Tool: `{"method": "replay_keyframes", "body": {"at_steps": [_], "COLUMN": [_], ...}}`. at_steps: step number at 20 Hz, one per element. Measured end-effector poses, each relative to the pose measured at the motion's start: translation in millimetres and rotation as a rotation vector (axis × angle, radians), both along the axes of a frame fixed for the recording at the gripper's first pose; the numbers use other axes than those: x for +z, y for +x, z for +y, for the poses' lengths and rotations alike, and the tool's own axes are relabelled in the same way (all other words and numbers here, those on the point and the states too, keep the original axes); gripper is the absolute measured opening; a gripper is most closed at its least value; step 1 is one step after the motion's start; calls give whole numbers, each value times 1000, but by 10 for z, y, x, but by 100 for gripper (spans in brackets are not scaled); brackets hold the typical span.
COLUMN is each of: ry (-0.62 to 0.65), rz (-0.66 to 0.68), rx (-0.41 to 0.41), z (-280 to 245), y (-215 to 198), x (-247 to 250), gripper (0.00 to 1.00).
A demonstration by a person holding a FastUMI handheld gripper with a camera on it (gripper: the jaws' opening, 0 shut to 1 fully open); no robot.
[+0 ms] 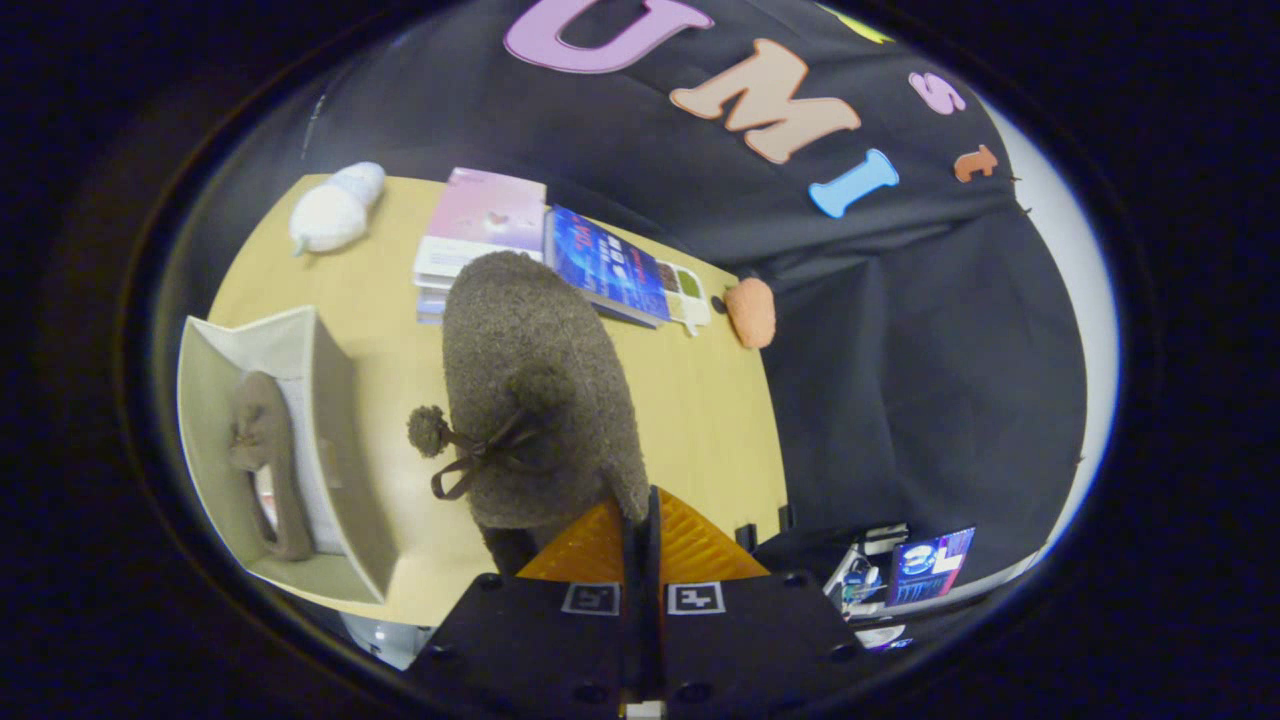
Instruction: Open the storage box then place both shoes into the box .Put the left shoe in first, then the right shoe, with the right side of both shoes facing outward in a uniform manner.
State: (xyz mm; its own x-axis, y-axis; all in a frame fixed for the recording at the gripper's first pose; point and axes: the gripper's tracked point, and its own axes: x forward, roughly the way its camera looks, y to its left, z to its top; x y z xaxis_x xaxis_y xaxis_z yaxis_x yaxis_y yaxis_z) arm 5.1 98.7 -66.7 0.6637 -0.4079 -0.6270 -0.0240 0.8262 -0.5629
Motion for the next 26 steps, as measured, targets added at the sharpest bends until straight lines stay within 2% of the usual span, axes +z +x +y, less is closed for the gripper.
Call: {"method": "replay_keyframes", "body": {"at_steps": [4, 8, 11, 16, 26], "ry": [46, 85, 148, 231, 193], "rz": [26, 62, 96, 154, 239], "rx": [84, 128, 116, 47, 1], "z": [682, 1176, 1462, 1659, 1574], "y": [-142, -320, -416, -490, -459], "x": [-59, -211, -369, -664, -1178], "gripper": [4, 4, 4, 4, 4]}}
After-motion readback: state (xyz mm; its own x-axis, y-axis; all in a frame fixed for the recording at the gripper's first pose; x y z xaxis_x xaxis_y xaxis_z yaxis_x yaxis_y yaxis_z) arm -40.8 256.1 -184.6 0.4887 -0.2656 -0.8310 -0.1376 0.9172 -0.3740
